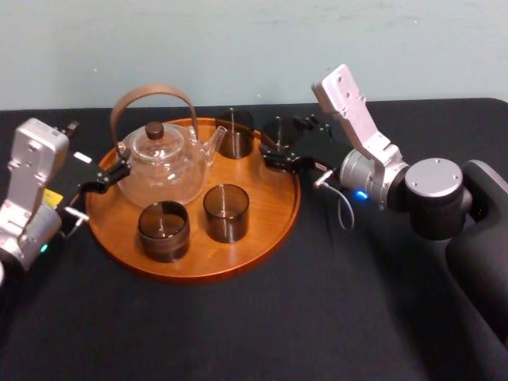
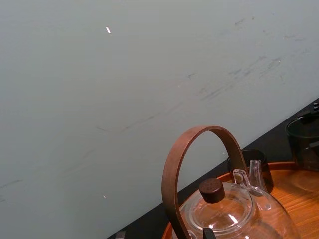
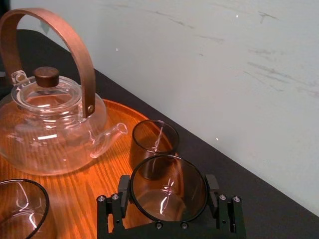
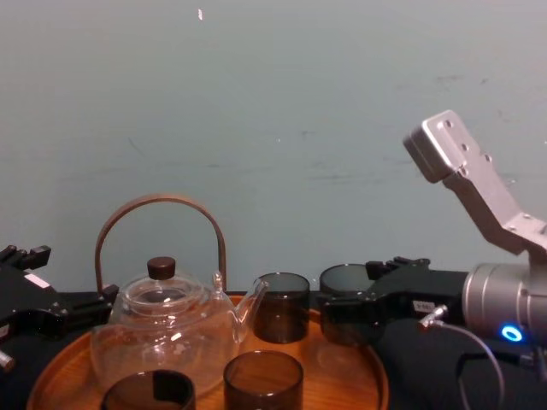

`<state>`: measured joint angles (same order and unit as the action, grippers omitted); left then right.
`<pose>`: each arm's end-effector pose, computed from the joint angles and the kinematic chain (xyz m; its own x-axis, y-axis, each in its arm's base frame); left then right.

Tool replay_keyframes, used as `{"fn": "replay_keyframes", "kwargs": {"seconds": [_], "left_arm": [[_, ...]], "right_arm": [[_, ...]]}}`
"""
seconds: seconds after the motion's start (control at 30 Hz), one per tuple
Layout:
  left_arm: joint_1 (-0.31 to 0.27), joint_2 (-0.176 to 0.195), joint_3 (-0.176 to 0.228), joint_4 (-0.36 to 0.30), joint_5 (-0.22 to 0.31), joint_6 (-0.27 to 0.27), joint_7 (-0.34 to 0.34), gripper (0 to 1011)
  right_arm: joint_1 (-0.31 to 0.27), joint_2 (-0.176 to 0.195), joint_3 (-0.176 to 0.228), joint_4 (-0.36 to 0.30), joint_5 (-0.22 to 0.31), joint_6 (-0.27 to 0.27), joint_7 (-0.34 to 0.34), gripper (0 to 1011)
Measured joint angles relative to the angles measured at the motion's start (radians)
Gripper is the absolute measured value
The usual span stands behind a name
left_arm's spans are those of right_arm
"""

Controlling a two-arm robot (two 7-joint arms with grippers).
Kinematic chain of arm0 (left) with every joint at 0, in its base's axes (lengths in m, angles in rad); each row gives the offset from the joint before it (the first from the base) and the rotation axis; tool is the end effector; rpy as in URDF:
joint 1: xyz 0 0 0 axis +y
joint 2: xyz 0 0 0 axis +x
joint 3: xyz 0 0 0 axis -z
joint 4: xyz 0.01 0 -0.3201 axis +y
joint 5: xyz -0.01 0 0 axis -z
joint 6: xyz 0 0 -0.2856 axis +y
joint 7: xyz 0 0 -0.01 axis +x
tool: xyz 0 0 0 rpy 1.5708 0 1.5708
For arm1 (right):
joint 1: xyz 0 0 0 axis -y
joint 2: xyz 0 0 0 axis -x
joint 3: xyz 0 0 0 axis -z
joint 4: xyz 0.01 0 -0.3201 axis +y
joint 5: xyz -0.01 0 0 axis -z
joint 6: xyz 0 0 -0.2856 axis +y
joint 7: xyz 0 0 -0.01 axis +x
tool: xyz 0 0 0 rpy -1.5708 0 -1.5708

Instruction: Pick up the glass from the table and place it on the tray.

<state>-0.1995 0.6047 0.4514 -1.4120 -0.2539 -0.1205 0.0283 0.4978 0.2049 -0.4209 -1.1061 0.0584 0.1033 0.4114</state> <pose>0.3411 0.1059 -0.3221 0.2923 0.8803 0.3737 -0.9553 0.2873 0.0703 0.4428 0.0137 -0.3001 0.6332 -0.7437 0.2144 0.7704 0.5789 -0.2670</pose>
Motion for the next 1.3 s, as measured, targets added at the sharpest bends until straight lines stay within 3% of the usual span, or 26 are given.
{"fn": "replay_keyframes", "kwargs": {"seconds": [0.53,1.3], "left_arm": [[0.000,0.000,0.000,0.000,0.000,0.000,0.000,1010],[0.000,0.000,0.000,0.000,0.000,0.000,0.000,1010]], "right_arm": [[0.017,-0.019,-0.027,0.047,0.005,-0.029,0.002,933],[-0.007,-0.016,-0.029,0.050,0.021,-0.050,0.002,932]]}}
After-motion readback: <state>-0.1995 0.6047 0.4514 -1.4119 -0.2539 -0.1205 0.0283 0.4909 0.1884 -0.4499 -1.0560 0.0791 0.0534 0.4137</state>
